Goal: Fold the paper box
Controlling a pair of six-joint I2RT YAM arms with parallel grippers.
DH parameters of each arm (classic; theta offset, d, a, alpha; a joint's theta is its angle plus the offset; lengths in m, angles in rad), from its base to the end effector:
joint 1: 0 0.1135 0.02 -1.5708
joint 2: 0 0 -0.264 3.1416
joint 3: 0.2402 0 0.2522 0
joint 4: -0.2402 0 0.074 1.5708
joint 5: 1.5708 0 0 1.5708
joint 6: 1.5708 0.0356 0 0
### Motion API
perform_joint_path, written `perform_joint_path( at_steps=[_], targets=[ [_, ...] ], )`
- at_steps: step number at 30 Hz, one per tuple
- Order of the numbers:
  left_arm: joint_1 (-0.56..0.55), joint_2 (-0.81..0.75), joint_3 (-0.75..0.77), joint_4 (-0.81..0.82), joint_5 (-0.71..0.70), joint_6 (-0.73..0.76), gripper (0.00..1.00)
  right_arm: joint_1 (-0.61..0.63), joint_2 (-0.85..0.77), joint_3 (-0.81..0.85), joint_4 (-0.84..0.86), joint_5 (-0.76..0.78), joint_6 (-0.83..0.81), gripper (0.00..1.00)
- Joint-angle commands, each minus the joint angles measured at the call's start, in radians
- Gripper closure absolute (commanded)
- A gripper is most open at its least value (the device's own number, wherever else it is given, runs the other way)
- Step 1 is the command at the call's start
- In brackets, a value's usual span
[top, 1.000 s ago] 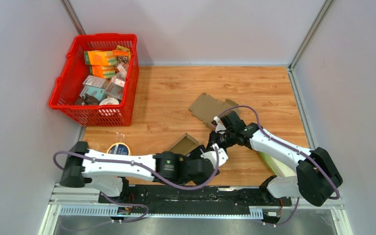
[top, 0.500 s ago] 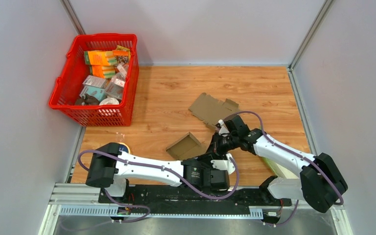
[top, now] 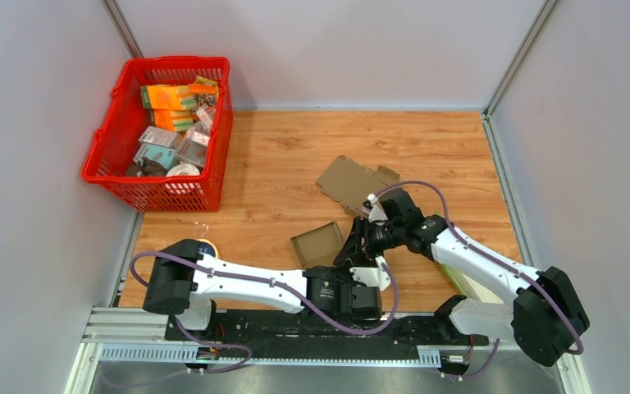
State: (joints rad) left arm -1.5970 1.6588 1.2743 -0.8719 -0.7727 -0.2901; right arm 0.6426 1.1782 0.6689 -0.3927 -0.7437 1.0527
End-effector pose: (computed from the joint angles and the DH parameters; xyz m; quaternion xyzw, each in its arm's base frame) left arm 0.0164 -0.3241 0.2456 0.5093 0.7623 0.1010 0.3864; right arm 0.1651 0.1537 0.2117 -0.0624 -0.8859 -0.4564 0.0550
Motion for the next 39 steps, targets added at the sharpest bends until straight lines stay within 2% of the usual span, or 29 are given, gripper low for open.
perform_joint_path(
  at_steps=[1, 2, 5, 10, 14, 19, 20, 23, 27, 30, 33, 34, 35, 36, 38, 39],
  targets=[
    [-0.006, -0.115, -0.021, 0.002, -0.02, -0.049, 1.0, -0.004, -0.037, 0.135, -0.113, 0.035, -0.244, 0.44],
    [-0.004, -0.134, -0.029, 0.001, -0.031, -0.061, 1.0, -0.006, -0.051, 0.161, -0.215, 0.132, -0.287, 0.27],
    [-0.001, -0.208, -0.05, -0.01, -0.03, -0.109, 1.0, -0.004, -0.148, 0.241, -0.346, 0.341, -0.384, 0.02],
    [0.054, -0.321, -0.058, -0.071, 0.032, -0.222, 1.0, -0.004, -0.311, 0.291, -0.396, 0.579, -0.439, 0.0],
    [0.152, -0.434, -0.085, -0.105, 0.146, -0.351, 1.0, -0.004, -0.406, 0.268, -0.443, 0.855, -0.465, 0.0],
    [0.293, -0.623, -0.159, -0.03, 0.266, -0.533, 1.0, -0.006, -0.45, 0.218, -0.455, 0.949, -0.513, 0.0],
    [0.349, -0.648, -0.171, -0.018, 0.295, -0.562, 1.0, -0.006, -0.44, 0.212, -0.459, 0.974, -0.516, 0.0],
    [0.449, -0.72, -0.185, -0.042, 0.277, -0.73, 1.0, -0.006, -0.393, 0.196, -0.465, 0.98, -0.516, 0.0],
    [0.523, -0.745, -0.164, -0.101, 0.244, -0.972, 1.0, -0.012, -0.316, 0.195, -0.454, 0.981, -0.465, 0.0],
    [0.564, -0.714, -0.139, -0.172, 0.254, -1.165, 1.0, -0.037, -0.25, 0.19, -0.414, 0.988, -0.41, 0.0],
    [0.636, -0.616, -0.095, -0.276, 0.364, -1.317, 1.0, -0.049, -0.163, 0.207, -0.4, 0.963, -0.385, 0.0],
    [0.653, -0.593, -0.081, -0.307, 0.395, -1.346, 1.0, -0.05, -0.137, 0.239, -0.39, 0.924, -0.454, 0.0],
    [0.667, -0.571, -0.06, -0.353, 0.455, -1.385, 1.0, -0.049, -0.12, 0.25, -0.377, 0.761, -0.505, 0.01],
    [0.69, -0.532, -0.052, -0.374, 0.482, -1.403, 1.0, -0.031, -0.112, 0.247, -0.352, 0.668, -0.546, 0.02],
    [0.707, -0.505, -0.04, -0.404, 0.525, -1.446, 1.0, 0.015, -0.153, 0.192, -0.234, 0.56, -0.612, 0.02],
    [0.715, -0.492, -0.039, -0.43, 0.53, -1.46, 1.0, 0.084, -0.228, 0.172, -0.191, 0.554, -0.634, 0.02]
  ],
)
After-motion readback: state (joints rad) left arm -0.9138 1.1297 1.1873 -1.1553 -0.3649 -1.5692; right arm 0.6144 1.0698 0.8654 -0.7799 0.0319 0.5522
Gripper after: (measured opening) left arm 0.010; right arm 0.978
